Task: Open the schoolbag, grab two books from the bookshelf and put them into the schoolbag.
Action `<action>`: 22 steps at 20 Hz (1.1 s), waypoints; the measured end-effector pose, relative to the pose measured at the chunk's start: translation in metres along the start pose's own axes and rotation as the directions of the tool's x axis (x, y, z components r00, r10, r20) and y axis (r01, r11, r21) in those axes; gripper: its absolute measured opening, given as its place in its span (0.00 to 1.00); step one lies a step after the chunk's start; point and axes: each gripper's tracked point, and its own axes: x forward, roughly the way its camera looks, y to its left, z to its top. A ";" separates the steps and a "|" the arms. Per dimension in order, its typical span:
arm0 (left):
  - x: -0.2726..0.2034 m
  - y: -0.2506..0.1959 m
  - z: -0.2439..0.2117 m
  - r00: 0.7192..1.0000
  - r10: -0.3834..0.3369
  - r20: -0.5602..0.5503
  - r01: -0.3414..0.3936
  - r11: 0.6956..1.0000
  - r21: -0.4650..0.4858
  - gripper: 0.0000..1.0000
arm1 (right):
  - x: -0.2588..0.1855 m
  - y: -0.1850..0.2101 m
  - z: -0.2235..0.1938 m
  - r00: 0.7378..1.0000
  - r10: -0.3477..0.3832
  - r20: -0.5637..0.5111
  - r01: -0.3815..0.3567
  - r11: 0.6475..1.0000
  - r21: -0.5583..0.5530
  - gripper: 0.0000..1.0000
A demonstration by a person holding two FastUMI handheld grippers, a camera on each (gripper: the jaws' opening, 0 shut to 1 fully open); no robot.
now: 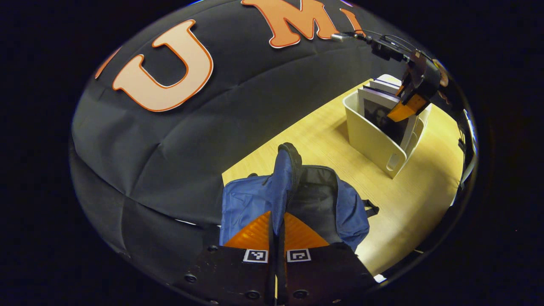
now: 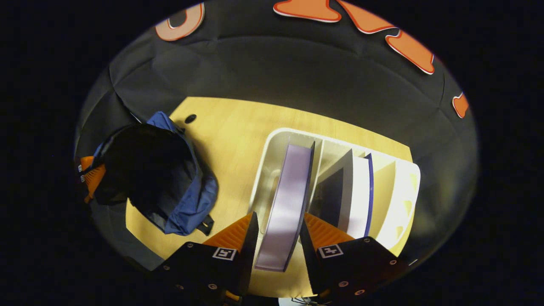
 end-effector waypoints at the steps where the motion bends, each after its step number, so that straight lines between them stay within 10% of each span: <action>1: 0.000 0.001 0.002 1.000 -0.001 0.000 0.001 1.000 0.012 0.02 | 0.008 -0.001 -0.008 0.999 -0.003 -0.042 0.004 1.000 0.000 0.51; 11: 0.002 -0.002 0.003 1.000 -0.017 -0.001 0.017 1.000 -0.001 0.02 | -0.008 0.005 -0.016 0.987 0.086 -0.135 -0.075 0.994 0.082 0.38; 22: 0.000 0.011 0.007 1.000 -0.018 -0.004 0.018 0.999 -0.027 0.02 | -0.131 -0.026 0.028 0.966 0.179 0.188 -0.220 0.948 0.230 0.36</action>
